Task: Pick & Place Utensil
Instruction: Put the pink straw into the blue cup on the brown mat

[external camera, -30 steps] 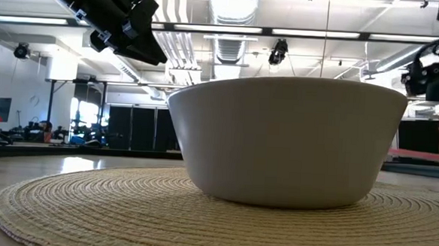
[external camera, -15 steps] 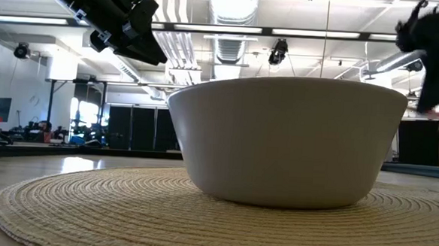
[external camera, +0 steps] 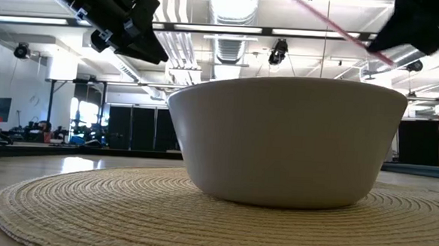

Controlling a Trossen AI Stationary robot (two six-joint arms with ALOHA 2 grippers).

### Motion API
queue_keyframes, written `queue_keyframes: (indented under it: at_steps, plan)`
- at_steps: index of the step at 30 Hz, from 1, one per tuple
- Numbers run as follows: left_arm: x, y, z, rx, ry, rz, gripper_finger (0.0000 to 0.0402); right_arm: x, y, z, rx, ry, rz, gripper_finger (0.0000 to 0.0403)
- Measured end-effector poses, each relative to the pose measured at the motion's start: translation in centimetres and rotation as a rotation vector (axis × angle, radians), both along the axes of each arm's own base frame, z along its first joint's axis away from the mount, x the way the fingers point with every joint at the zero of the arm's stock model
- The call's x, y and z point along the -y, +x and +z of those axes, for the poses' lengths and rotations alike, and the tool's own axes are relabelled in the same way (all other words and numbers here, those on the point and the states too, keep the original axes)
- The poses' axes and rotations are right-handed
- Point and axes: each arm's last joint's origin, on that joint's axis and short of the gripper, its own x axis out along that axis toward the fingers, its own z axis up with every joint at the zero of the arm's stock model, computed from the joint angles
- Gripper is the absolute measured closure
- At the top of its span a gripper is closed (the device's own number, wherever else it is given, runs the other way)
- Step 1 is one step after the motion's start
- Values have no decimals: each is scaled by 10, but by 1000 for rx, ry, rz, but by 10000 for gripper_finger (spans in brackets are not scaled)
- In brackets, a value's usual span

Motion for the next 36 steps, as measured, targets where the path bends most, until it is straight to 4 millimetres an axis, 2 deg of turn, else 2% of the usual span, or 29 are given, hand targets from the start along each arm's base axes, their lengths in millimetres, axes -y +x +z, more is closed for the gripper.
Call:
queue_keyframes:
  at_steps: [10, 23, 29, 36]
  plan:
    - [1, 1, 1, 9, -17, -23, 252, -12, 21, 16, 124, -199, 189, 394]
    - [3, 5, 6, 76, -67, -97, 252, -22, 38, 5, 36, -360, 294, 394]
    - [9, 19, 15, 169, -46, -279, 252, -24, 41, 4, 34, -389, 315, 394]
    - [19, 41, 24, 320, 100, -525, 252, -24, 40, 6, 38, -391, 317, 394]
